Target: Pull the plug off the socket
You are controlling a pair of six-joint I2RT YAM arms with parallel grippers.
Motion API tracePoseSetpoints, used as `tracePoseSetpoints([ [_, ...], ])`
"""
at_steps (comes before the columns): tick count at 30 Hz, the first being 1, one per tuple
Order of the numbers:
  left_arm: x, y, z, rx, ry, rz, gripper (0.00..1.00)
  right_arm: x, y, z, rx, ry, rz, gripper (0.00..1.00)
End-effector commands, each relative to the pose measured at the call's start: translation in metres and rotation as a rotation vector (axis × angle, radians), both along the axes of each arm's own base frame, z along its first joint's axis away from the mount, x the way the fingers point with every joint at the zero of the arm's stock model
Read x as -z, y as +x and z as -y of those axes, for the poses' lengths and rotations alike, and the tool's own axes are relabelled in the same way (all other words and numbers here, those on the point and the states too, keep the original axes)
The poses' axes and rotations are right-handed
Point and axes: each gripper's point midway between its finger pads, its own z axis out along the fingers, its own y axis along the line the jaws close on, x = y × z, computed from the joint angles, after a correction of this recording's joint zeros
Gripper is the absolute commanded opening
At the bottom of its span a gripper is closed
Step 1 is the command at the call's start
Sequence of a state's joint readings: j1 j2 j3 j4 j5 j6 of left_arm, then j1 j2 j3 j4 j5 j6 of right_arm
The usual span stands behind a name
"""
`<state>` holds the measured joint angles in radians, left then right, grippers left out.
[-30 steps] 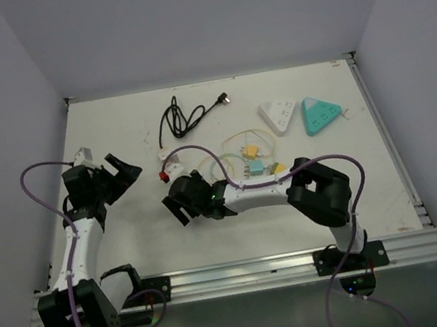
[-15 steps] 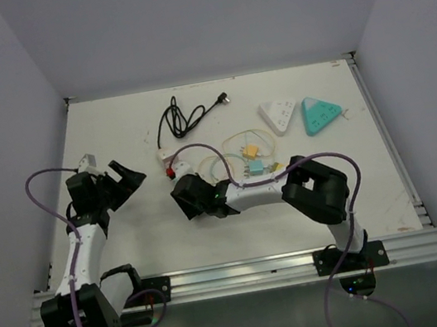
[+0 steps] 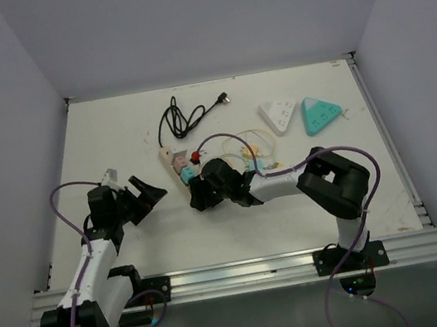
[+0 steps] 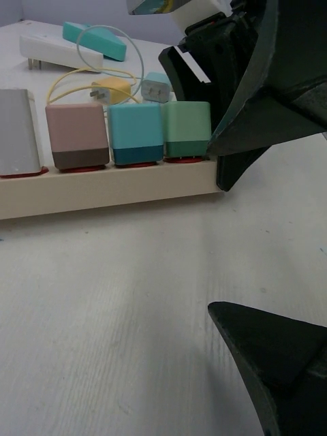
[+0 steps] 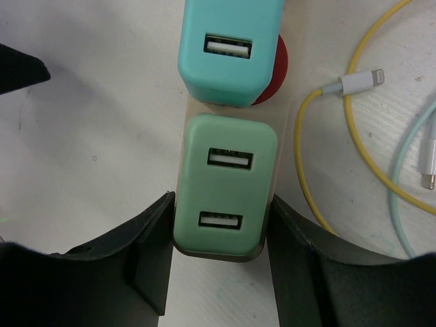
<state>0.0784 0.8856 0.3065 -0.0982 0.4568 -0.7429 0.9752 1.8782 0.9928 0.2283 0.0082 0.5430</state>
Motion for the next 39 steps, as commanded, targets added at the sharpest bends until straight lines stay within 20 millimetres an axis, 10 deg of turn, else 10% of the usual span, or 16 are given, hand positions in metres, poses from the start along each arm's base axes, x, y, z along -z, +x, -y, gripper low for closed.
tracePoseSetpoints([
  [1,-0.014,0.016,0.002,-0.041,-0.014,0.059,0.9,-0.028,-0.012,-0.016,-0.061,0.122,-0.02,0.0],
  [9,-0.032,0.07,-0.009,-0.109,-0.006,0.097,0.87,-0.024,-0.029,-0.01,-0.174,0.099,-0.041,0.0],
  [20,-0.007,0.142,-0.008,-0.147,-0.088,-0.008,0.81,-0.011,-0.035,-0.002,-0.242,0.069,-0.056,0.0],
  [39,0.048,0.15,0.01,-0.128,-0.051,-0.159,0.7,-0.003,-0.031,0.004,-0.235,0.119,-0.105,0.0],
])
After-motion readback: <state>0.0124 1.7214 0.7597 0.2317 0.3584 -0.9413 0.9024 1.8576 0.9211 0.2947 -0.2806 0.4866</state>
